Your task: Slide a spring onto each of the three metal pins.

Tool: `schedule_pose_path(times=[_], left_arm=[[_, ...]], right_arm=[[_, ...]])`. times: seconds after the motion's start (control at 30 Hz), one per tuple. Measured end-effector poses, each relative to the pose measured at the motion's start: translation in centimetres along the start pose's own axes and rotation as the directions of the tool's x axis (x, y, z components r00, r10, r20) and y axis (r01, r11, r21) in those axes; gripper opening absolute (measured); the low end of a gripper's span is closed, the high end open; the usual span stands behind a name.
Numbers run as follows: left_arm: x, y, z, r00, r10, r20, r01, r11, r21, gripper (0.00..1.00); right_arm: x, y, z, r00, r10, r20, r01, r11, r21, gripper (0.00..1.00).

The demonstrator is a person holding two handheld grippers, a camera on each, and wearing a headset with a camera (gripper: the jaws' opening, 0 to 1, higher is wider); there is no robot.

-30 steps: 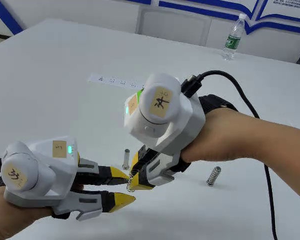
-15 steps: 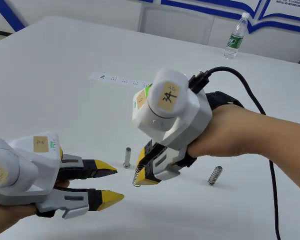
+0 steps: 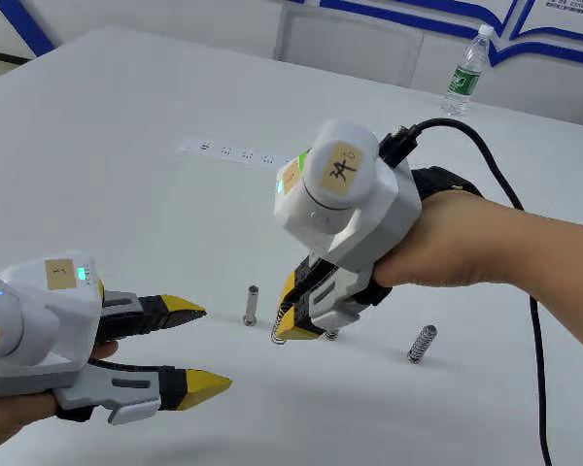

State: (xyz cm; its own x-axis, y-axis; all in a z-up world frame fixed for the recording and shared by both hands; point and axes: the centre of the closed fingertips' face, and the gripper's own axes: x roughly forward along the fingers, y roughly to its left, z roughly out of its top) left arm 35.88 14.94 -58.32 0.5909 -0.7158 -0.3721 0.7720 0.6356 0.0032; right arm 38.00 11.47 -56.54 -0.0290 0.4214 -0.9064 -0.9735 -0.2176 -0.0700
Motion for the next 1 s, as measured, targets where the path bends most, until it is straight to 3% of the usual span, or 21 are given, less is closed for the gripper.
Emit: schedule_pose_path(times=[0.67,1.0], left_arm=[[-0.4,0.3,-0.6,0.9998,0.017,-0.011,-0.017,0.999,-0.027,0.57],[-0.3,0.5,-0.7,0.9997,0.019,-0.012,-0.02,0.999,-0.038,0.6]], right_arm=[[1.0,-5.8,1.6,0.993,-0.093,0.073,0.087,0.993,0.082,0.12],[2.6,-6.8,1.3,0.9936,-0.09,0.068,0.082,0.991,0.104,0.12]])
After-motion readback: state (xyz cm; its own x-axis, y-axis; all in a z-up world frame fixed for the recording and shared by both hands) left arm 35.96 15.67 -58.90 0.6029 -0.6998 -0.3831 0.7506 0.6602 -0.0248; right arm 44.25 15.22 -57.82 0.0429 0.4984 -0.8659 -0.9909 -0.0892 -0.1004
